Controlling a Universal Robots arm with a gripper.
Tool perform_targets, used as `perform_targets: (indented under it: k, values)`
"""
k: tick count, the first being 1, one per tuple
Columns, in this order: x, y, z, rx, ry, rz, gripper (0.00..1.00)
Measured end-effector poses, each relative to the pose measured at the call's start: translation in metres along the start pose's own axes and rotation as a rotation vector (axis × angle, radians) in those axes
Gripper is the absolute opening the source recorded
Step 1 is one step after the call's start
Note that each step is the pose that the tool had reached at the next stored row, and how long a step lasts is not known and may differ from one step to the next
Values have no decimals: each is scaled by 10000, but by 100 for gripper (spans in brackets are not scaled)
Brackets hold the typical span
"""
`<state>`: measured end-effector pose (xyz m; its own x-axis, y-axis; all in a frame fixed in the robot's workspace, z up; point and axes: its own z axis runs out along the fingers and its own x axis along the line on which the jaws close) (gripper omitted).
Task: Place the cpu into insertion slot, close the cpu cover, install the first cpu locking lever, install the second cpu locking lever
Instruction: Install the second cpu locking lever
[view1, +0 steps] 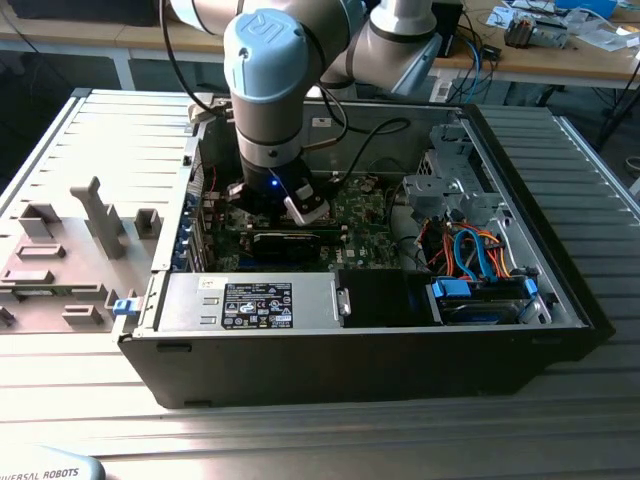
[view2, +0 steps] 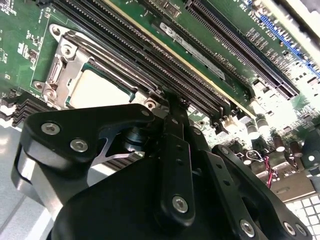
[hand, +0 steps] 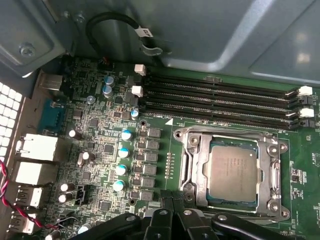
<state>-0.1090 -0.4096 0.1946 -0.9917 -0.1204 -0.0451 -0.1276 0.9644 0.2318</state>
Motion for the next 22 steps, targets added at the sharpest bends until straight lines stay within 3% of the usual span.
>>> perform_targets:
  k: [7, 11, 13, 15, 17, 20, 22]
  values:
    - [-3, 9, -67, 17, 0, -3, 11]
    - [-39, 15, -111, 110, 29, 1, 11]
    - [-95, 15, -109, 263, 84, 8, 11]
    - [-151, 30, -103, 483, 139, 10, 11]
    - [-233, 79, -87, 797, 220, 14, 11]
    - [-303, 136, -70, 1003, 280, 20, 11]
    - [-346, 165, -61, 1083, 312, 23, 11]
